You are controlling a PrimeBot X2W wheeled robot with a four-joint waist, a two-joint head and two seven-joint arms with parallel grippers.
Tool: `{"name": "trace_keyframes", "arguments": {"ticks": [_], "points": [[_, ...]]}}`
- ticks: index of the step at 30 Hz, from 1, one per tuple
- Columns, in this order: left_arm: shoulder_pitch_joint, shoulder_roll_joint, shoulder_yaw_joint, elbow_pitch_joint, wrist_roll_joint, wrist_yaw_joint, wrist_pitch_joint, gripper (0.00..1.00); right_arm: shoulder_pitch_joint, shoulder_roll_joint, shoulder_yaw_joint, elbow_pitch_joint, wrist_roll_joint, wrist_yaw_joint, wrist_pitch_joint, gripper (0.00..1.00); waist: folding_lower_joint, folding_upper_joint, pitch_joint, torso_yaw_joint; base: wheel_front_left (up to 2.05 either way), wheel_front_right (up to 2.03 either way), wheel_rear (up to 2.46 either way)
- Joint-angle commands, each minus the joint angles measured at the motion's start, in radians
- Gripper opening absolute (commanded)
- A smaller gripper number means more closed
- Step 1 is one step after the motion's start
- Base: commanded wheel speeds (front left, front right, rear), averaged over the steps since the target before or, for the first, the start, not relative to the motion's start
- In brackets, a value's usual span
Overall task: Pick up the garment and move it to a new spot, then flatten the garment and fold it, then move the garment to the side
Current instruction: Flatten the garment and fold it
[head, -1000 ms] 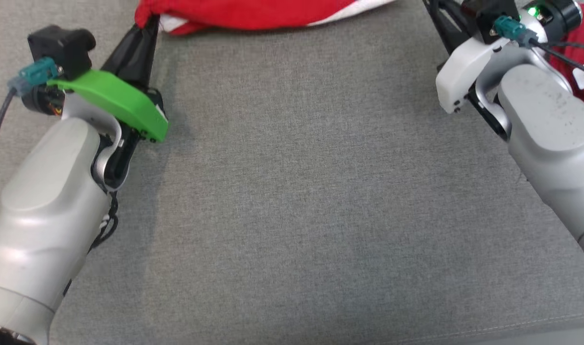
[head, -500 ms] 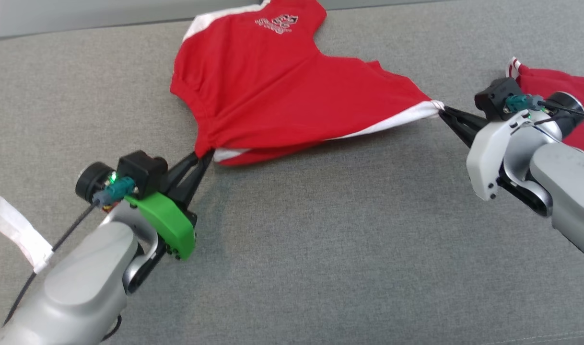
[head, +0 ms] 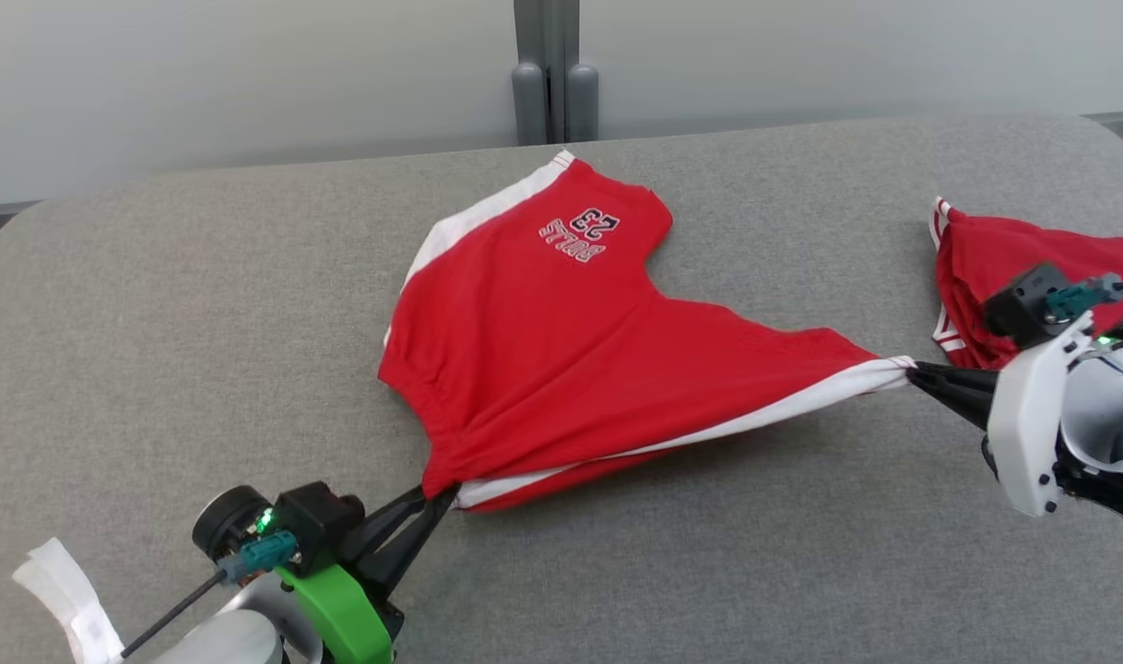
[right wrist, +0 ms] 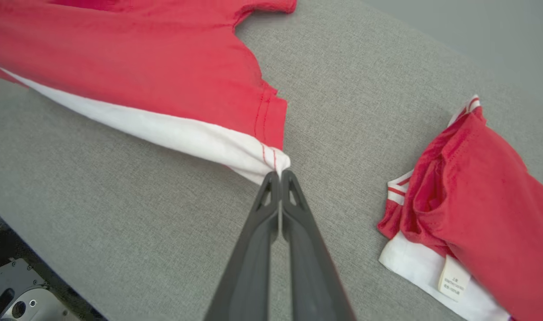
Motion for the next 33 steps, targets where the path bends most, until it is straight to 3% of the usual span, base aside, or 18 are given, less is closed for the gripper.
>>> {"name": "trace_keyframes", "arguments": {"ticks": [1,6,11,17,23,33], "points": [[0.016,0.025,-0.004,-0.035,0.011,0.006,0.006,0.0,0.026,-0.032,-0.006,-0.029,0.028,-0.002,0.021,0.0,0.0001,-0.0001,-0.003,0.005,0.0,0.0,0.0],[0.036,0.07,-0.012,-0.158,0.008,0.032,0.053,0.0,0.039,-0.138,-0.043,-0.138,0.062,-0.002,0.09,0.0,0.0001,-0.0001,0.021,0.027,0.0,0.0,0.0],[-0.003,0.076,0.002,-0.21,0.006,0.05,0.077,0.0,0.001,-0.154,-0.102,-0.177,0.018,-0.002,0.127,0.0,0.0001,-0.0001,0.063,0.059,0.0,0.0,0.0],[-0.082,0.037,0.038,-0.189,0.006,0.051,0.066,0.0,-0.102,-0.114,-0.18,-0.178,-0.038,-0.002,0.201,0.0,0.0001,-0.0001,0.146,0.118,0.0,0.0,0.0],[-0.165,-0.038,0.072,-0.122,0.002,0.032,0.023,0.0,-0.235,-0.049,-0.226,-0.127,-0.112,-0.002,0.279,0.0,0.0001,-0.0001,0.23,0.192,0.0,0.0,0.0],[-0.268,-0.204,0.102,0.035,-0.002,-0.004,-0.02,0.0,-0.411,0.051,-0.176,0.035,-0.205,-0.002,0.348,0.0,0.0001,-0.0001,0.301,0.313,0.0,0.0,0.0]]}}
